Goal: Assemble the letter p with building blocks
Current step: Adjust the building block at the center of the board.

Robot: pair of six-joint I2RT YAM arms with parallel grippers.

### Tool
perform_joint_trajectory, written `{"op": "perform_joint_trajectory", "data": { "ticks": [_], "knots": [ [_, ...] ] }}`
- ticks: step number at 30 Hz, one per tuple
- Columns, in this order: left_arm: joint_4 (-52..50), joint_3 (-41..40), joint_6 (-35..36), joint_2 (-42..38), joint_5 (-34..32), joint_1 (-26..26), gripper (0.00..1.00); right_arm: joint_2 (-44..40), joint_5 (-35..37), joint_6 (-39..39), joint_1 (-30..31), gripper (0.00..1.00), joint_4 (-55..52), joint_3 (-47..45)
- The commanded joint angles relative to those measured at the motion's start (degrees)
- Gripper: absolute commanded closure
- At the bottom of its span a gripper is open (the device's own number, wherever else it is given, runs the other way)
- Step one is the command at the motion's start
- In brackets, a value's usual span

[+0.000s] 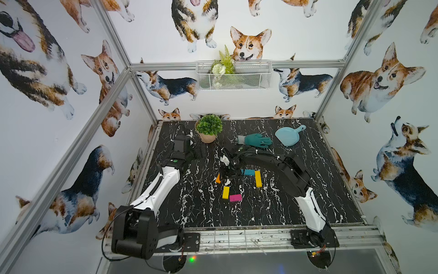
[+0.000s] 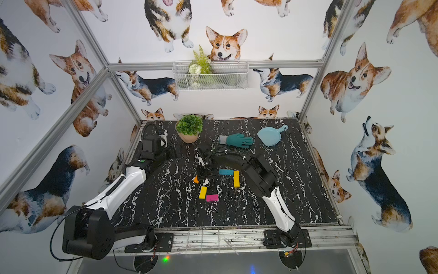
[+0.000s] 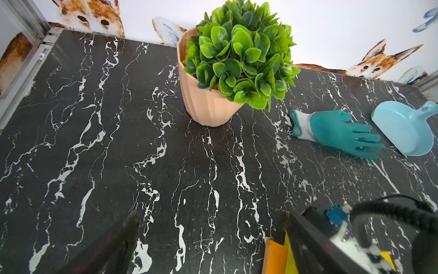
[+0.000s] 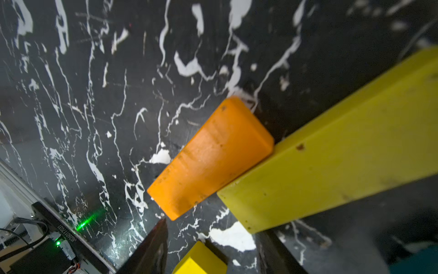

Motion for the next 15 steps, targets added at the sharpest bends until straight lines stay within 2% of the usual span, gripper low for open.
{"op": "perform_joint_trajectory", "data": {
  "ticks": [1, 5, 11, 15],
  "knots": [
    [-0.1, 0.1, 0.4, -0.2, -0.7, 0.1, 0.0, 1.1, 1.6, -0.7, -0.6, 0.4, -0.3, 2.0],
    [-0.2, 0.1, 0.4, -0.1, -0.7, 0.1, 0.0, 0.9, 2.8, -2.5, -1.2, 0.39, -2.0, 3.9],
    [-0.2, 0.2, 0.5, -0.1, -0.9, 0.1, 0.0, -2.6, 8.9, -7.9, -1.8, 0.39, -6.0, 3.3],
    [0.1, 0.2, 0.3, 0.3, -0.4, 0.1, 0.0, -2.8, 8.7, -7.0, -3.7, 0.39, -7.1, 2.8]
  ]
}}
